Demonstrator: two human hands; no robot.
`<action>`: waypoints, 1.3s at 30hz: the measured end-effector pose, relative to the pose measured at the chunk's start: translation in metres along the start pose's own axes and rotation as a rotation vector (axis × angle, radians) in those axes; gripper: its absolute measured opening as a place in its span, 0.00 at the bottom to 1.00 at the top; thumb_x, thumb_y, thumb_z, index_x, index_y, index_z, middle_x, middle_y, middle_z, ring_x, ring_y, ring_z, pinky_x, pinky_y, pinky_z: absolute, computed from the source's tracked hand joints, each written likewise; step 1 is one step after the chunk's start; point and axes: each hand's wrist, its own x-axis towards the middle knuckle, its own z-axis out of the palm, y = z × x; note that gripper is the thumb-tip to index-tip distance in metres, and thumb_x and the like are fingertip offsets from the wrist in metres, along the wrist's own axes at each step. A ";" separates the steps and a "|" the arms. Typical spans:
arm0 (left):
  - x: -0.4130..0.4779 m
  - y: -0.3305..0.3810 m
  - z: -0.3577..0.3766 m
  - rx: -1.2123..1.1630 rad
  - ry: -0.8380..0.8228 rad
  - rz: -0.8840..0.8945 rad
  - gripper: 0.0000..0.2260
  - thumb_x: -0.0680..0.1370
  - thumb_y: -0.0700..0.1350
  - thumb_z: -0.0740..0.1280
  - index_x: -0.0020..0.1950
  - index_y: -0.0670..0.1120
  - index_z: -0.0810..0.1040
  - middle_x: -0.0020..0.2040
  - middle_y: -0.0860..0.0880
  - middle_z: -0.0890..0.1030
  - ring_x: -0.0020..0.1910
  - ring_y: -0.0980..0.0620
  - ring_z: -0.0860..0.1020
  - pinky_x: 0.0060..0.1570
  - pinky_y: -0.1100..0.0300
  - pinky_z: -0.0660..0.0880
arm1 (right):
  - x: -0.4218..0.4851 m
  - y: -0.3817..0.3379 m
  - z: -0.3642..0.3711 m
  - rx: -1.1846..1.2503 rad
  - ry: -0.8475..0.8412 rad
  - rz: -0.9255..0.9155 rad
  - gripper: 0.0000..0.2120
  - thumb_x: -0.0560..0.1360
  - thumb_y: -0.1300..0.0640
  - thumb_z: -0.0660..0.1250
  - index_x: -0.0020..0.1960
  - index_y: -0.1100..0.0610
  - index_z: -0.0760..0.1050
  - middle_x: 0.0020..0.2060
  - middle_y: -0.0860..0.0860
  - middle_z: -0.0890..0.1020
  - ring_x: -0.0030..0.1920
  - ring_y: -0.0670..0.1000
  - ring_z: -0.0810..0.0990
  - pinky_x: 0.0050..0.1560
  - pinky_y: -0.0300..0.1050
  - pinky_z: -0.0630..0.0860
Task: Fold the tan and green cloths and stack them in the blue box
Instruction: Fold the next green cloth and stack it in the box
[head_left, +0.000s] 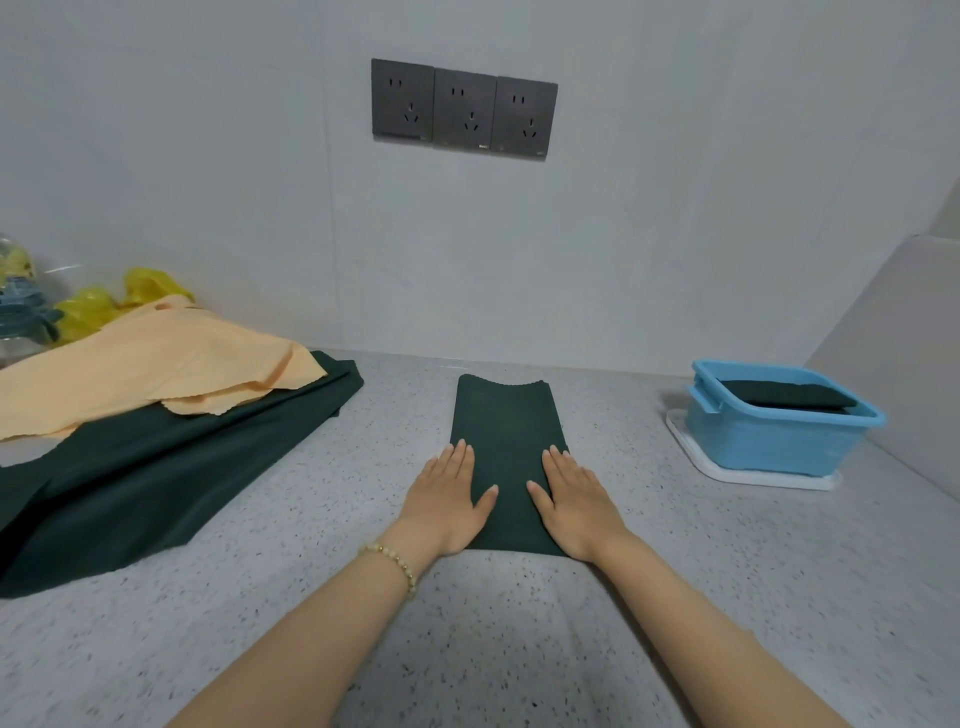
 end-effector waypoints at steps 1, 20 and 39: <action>-0.004 0.000 0.000 0.001 -0.002 -0.002 0.31 0.82 0.60 0.44 0.78 0.43 0.39 0.79 0.48 0.40 0.77 0.52 0.40 0.74 0.58 0.39 | -0.004 -0.001 0.000 0.001 0.001 -0.002 0.29 0.82 0.43 0.42 0.78 0.56 0.41 0.77 0.50 0.44 0.77 0.47 0.41 0.76 0.44 0.40; -0.101 -0.022 -0.005 -0.113 0.055 0.335 0.20 0.81 0.61 0.51 0.74 0.65 0.59 0.77 0.58 0.56 0.75 0.60 0.50 0.73 0.61 0.38 | -0.115 0.015 -0.010 -0.052 -0.091 -0.330 0.25 0.83 0.46 0.42 0.77 0.48 0.39 0.76 0.40 0.42 0.72 0.36 0.35 0.72 0.36 0.32; -0.113 -0.037 -0.021 0.094 0.022 0.387 0.33 0.78 0.57 0.59 0.79 0.49 0.50 0.77 0.52 0.56 0.76 0.56 0.51 0.71 0.66 0.37 | -0.125 0.034 -0.028 -0.240 0.020 -0.397 0.38 0.73 0.35 0.53 0.77 0.52 0.53 0.76 0.46 0.57 0.75 0.43 0.53 0.74 0.40 0.37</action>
